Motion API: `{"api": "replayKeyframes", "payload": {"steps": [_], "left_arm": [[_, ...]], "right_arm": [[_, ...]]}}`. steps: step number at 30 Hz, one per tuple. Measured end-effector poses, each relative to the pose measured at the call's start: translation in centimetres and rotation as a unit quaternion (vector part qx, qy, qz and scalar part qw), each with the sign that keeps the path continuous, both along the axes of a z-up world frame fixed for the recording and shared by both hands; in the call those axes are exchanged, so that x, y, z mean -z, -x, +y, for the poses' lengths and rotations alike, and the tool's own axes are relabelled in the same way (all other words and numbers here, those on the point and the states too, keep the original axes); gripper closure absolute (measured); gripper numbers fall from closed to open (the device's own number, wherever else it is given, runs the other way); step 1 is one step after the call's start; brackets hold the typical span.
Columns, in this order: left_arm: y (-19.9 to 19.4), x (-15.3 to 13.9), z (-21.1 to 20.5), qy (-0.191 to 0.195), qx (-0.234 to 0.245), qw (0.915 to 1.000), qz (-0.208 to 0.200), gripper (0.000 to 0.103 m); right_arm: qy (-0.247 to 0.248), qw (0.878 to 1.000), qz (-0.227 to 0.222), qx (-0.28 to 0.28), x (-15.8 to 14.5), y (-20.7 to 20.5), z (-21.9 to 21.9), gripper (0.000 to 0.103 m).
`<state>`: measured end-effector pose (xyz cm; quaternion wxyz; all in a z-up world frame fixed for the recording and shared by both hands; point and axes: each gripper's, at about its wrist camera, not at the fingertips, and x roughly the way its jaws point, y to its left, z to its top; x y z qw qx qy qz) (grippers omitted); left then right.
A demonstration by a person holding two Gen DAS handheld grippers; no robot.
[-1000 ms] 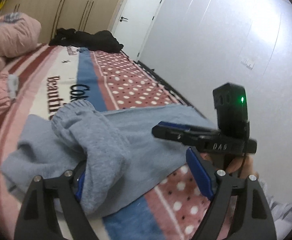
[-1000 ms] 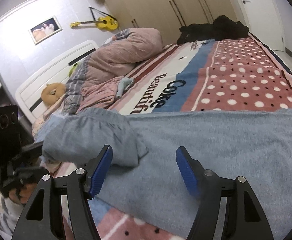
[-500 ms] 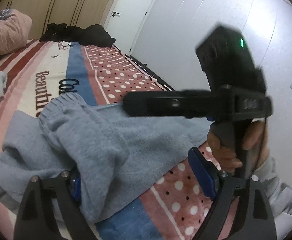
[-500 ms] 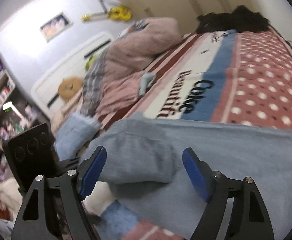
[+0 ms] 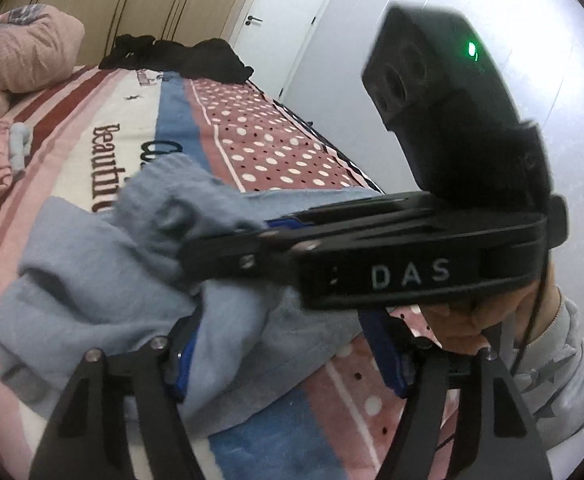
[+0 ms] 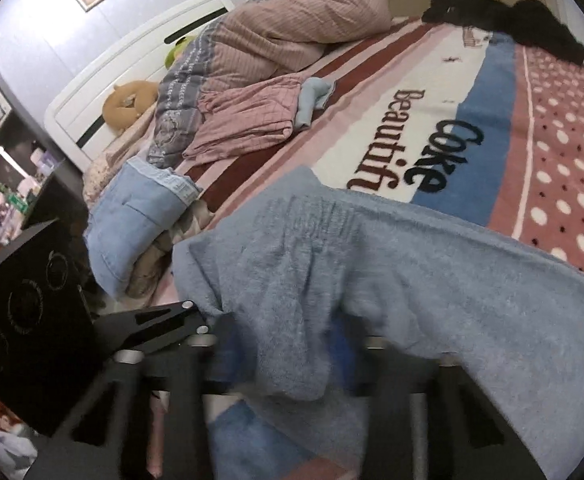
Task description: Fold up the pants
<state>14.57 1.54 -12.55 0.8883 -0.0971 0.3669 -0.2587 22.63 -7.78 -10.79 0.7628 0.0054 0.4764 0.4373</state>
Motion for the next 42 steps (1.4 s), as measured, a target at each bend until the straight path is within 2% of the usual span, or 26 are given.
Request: {"api": "replayKeyframes", "payload": {"steps": [4,8,12,15,18,20,22,25,28,30,31,32,33,34,36,37,40,42], "left_arm": [[1.6,-1.7,1.5,-0.012,-0.016,0.9994,-0.027,0.035],[2.9,-2.8,3.2,-0.058,-0.052,0.9958,-0.047,0.034],[2.6,-1.6,3.9,-0.11,-0.076,0.9903,-0.037,0.031],[2.1,-0.2,3.9,-0.134,-0.082,0.9871,-0.03,0.031],[2.3,0.4,4.0,-0.14,-0.08,0.9864,-0.033,0.031],[2.2,0.7,4.0,-0.146,-0.077,0.9857,-0.034,0.031],[2.2,0.9,4.0,-0.154,-0.077,0.9844,-0.034,0.031],[2.4,1.2,4.0,-0.163,-0.079,0.9828,-0.036,0.035],[2.4,1.6,3.9,-0.191,-0.095,0.9759,-0.046,0.054],[2.2,1.9,4.3,-0.207,-0.114,0.9708,-0.04,0.086],[2.1,2.0,4.8,-0.208,-0.123,0.9697,-0.036,0.091],[2.1,2.0,5.2,-0.2,-0.127,0.9711,-0.034,0.093],[2.2,1.8,5.7,-0.189,-0.134,0.972,-0.04,0.095],[2.6,1.6,6.2,-0.187,-0.153,0.9691,-0.052,0.096],[3.3,1.3,6.8,-0.187,-0.183,0.963,-0.064,0.097],[3.5,1.3,7.0,-0.183,-0.19,0.9624,-0.064,0.097],[3.8,1.7,6.8,-0.179,-0.185,0.9648,-0.056,0.097],[4.3,2.1,6.5,-0.178,-0.177,0.9666,-0.048,0.097]], "right_arm": [[-0.02,0.999,-0.013,0.034,-0.1,0.0,-2.0,0.089],[-0.036,0.995,-0.033,0.09,-0.6,-0.4,-5.2,0.089],[-0.018,0.991,-0.038,0.129,0.3,0.1,-7.7,0.087],[-0.004,0.987,-0.022,0.158,1.6,0.6,-8.9,0.069],[-0.014,0.985,-0.01,0.172,1.9,1.3,-10.2,0.056],[-0.02,0.984,-0.017,0.177,1.1,1.7,-10.5,0.042],[-0.025,0.984,-0.021,0.177,0.2,1.6,-10.5,0.017],[-0.026,0.984,-0.011,0.175,-0.2,0.9,-9.6,0.016],[-0.043,0.983,0.027,0.178,0.3,-0.8,-8.5,0.016],[-0.024,0.981,0.055,0.186,1.3,-2.4,-7.4,0.016],[-0.007,0.98,0.06,0.188,1.7,-2.9,-6.8,0.024],[0.016,0.98,0.06,0.188,2.2,-3.4,-6.1,0.037],[0.034,0.98,0.052,0.188,2.4,-3.7,-5.5,0.071],[0.047,0.979,0.049,0.193,2.5,-4.0,-5.0,0.078],[0.015,0.976,0.033,0.214,1.5,-4.1,-5.4,0.087],[-0.009,0.974,0.012,0.227,0.5,-3.9,-5.8,0.087],[-0.043,0.962,-0.064,0.261,-2.1,-2.4,-6.9,0.087],[-0.043,0.953,-0.089,0.285,-2.4,-1.5,-7.9,0.087]]}}
